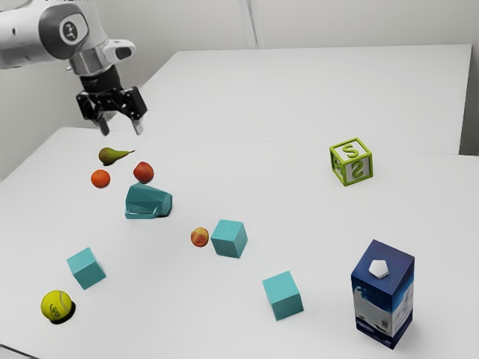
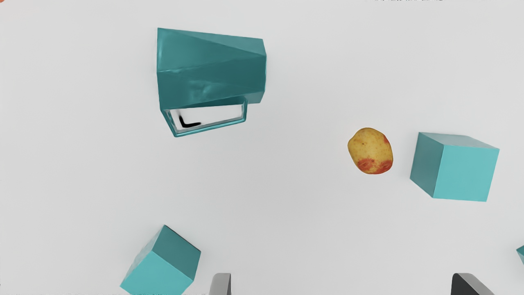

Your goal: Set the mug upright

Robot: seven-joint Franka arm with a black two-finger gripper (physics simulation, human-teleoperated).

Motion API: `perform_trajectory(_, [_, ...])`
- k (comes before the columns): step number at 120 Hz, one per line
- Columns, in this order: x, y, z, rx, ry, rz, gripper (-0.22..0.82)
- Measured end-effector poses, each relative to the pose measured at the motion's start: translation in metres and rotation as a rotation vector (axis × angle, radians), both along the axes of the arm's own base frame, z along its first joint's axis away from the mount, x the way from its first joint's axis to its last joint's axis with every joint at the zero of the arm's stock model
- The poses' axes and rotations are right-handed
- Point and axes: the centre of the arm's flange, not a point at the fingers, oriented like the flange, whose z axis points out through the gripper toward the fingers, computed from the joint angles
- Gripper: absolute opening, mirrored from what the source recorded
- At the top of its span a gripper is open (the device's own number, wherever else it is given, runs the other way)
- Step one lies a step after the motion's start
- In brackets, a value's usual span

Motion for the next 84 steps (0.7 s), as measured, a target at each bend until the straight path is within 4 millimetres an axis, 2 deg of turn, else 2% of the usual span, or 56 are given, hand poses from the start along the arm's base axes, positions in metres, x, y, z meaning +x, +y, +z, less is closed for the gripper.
perform_trajectory(9, [0.001,0.026,-0.009,-0.019,0.010,0.027,0.59])
perform_trajectory(49, [-0.004,0.116,-0.055,-0.131,0.039,0.053,0.58])
perform_trajectory(65, [-0.001,0.138,-0.081,-0.174,0.035,0.031,0.58])
perform_trajectory(84, [0.007,0.153,-0.113,-0.239,0.003,-0.013,0.58])
